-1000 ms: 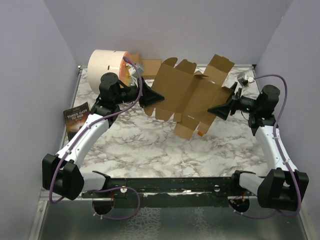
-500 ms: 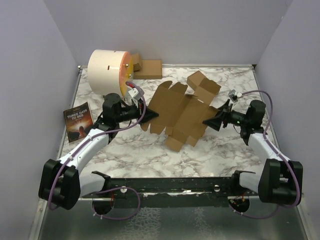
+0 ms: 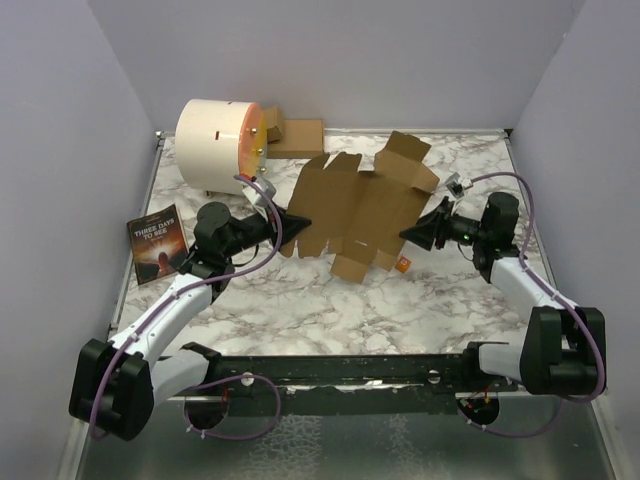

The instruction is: Fold the paper box

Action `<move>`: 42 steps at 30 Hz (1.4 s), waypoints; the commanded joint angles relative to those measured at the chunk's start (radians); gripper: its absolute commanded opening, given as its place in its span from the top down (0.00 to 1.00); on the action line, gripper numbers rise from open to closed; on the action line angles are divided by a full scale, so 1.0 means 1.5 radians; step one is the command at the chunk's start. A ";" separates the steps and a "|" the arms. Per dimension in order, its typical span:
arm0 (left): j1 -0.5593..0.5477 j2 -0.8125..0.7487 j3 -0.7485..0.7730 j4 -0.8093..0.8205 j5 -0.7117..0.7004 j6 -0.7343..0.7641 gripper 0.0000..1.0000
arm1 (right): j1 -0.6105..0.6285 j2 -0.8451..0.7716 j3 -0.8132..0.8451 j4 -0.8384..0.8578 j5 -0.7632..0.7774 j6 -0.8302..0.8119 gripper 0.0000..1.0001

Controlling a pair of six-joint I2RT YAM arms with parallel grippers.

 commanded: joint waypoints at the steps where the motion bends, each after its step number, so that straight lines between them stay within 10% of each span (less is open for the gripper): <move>1: -0.004 -0.014 -0.002 0.048 -0.026 -0.015 1.00 | 0.004 0.016 0.037 0.005 0.023 0.001 0.73; 8: -0.012 -0.025 0.003 0.045 -0.079 -0.011 1.00 | 0.023 0.017 0.076 -0.009 0.046 -0.012 0.97; 23: -0.060 0.013 -0.008 0.050 -0.217 0.001 1.00 | 0.168 0.099 0.184 -0.092 0.322 -0.013 0.99; 42: -0.076 0.059 -0.012 0.013 -0.225 -0.009 1.00 | 0.168 0.057 0.135 -0.093 0.207 -0.053 0.57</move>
